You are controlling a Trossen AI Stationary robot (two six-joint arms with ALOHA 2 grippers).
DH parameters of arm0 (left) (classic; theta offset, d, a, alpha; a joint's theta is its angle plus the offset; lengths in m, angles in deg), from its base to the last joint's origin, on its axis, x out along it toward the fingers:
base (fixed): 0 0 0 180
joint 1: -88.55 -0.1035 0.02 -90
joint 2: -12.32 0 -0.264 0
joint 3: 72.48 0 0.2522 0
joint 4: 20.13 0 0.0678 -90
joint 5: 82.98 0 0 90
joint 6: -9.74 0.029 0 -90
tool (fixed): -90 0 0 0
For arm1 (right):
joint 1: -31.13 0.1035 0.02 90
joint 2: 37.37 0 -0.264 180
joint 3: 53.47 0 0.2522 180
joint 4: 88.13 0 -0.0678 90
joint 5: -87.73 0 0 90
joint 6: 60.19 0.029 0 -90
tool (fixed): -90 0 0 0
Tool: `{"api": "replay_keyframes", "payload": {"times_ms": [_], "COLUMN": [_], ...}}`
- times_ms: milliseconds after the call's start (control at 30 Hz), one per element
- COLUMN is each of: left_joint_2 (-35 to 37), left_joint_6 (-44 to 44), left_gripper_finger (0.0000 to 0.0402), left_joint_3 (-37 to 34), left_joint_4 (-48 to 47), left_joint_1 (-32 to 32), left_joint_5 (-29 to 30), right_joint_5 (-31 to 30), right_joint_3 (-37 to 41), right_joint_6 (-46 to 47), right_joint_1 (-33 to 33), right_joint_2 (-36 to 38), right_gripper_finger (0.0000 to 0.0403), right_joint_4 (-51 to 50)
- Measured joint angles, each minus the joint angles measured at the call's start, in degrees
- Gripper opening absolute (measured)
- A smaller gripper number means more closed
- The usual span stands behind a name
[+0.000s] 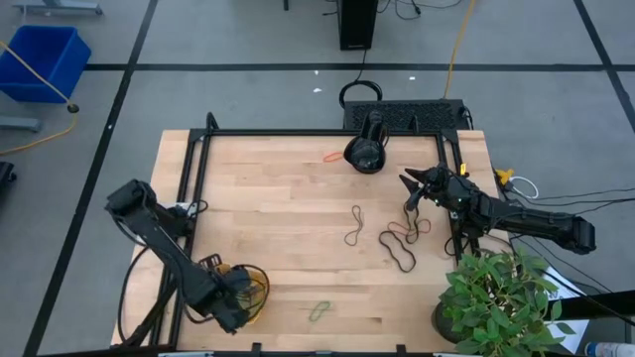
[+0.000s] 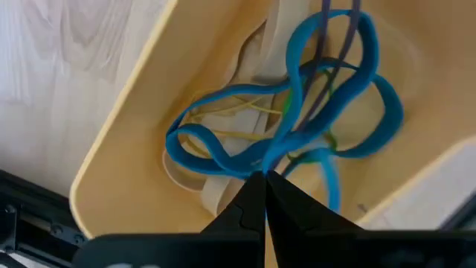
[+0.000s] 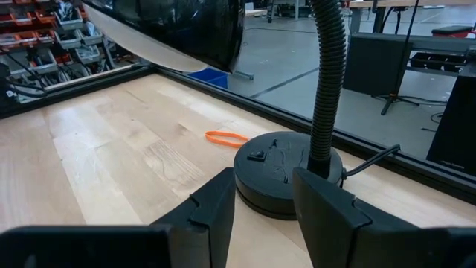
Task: Pick and place rubber bands into bin
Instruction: Put the blue rubberband into the yellow bin
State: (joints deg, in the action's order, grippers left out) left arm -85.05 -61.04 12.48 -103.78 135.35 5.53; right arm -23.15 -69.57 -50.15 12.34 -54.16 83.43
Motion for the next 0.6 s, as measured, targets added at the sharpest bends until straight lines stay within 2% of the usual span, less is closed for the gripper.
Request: {"api": "replay_keyframes", "payload": {"times_ms": [233,400,600], "left_joint_2": [-3.54,-4.87,-5.05], "left_joint_6": [4.16,6.49,6.65], "left_gripper_finger": [0.0008,0.0017,0.0007], "left_joint_3": [0.00,0.00,0.00], "left_joint_4": [1.16,1.28,1.02], "left_joint_1": [0.00,-0.19,-0.56], "left_joint_5": [0.32,3.96,7.05], "right_joint_5": [0.00,0.00,0.00], "right_joint_3": [0.00,0.00,0.02], "right_joint_6": [1.69,1.73,1.73], "right_joint_1": [0.01,0.02,0.00], "right_joint_2": [0.00,0.00,0.00], "right_gripper_finger": [0.0130,0.0130,0.0130], "right_joint_4": [0.02,0.02,0.00]}}
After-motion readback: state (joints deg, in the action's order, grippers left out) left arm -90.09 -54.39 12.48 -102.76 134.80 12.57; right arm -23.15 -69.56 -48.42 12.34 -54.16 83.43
